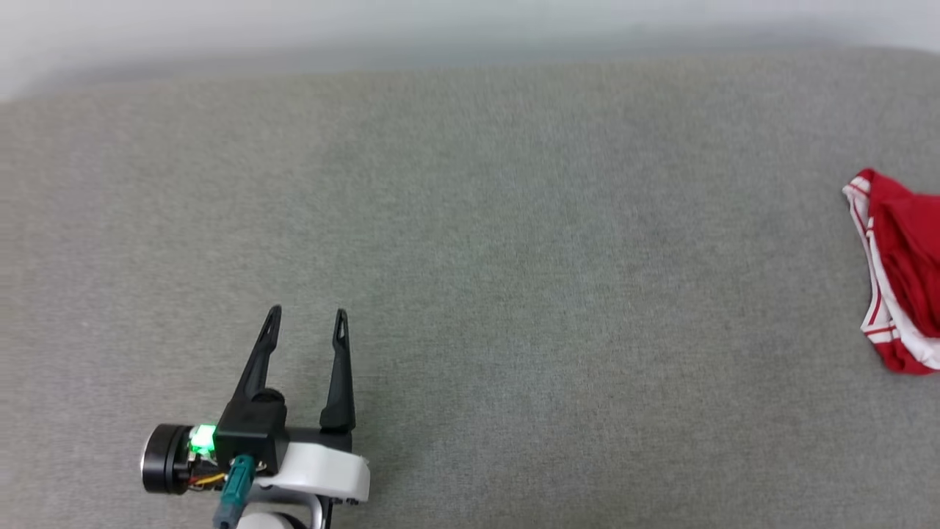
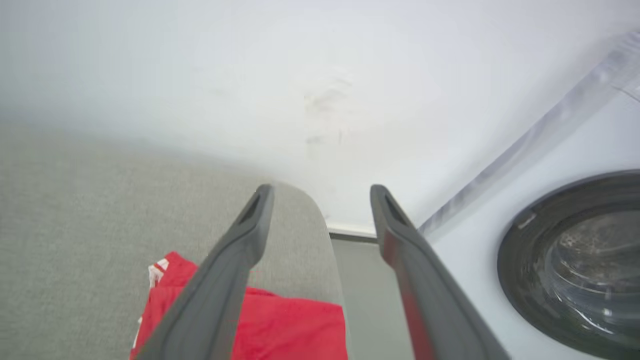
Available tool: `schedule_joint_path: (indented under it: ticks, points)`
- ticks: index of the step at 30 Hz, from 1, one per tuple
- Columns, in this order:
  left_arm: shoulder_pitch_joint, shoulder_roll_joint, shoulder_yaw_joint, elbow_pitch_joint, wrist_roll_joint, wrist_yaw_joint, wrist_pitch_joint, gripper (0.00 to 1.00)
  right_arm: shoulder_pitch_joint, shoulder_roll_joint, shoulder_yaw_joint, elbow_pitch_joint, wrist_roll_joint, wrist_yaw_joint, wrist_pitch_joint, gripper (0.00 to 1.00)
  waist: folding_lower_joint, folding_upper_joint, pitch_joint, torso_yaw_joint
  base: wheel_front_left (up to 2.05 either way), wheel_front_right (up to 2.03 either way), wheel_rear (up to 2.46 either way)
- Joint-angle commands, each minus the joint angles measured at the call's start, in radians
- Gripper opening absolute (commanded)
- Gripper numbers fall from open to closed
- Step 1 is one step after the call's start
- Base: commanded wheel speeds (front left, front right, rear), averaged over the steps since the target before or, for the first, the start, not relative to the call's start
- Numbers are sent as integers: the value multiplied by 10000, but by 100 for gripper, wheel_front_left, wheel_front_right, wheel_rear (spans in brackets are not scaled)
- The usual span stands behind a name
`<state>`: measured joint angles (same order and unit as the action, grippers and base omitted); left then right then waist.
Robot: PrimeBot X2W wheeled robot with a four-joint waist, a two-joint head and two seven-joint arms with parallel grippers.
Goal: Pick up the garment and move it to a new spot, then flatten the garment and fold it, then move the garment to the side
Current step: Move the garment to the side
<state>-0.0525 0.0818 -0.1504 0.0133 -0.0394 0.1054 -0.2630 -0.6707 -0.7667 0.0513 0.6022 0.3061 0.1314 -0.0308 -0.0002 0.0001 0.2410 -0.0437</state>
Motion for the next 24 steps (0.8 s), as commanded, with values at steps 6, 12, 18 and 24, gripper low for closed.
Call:
schedule_joint_path:
  ticks: [6, 12, 18, 24]
  points:
    - [451, -44, 82, 144, -161, -51, -21, 100, 1003, 1525, -1174, -1279, -1111, -14, -1511, 100, 2, -1, -948, 510, 0, 0, 0]
    - [806, 29, 186, 250, -244, -86, -21, 100, 2334, 3284, -1722, -3168, -1714, -14, -2002, 100, 2, -1, -1517, 840, 0, 0, 0]
    - [989, 40, 255, 414, -309, -150, -21, 100, 3678, 4645, -1648, -4686, -2035, -14, -2158, 100, 2, -1, -1952, 1024, 0, 0, 0]
    - [1123, 39, 316, 553, -353, -179, -21, 100, 4867, 5680, -1384, -5300, -2032, -14, -2168, 100, 2, -1, -2233, 1058, 0, 0, 0]
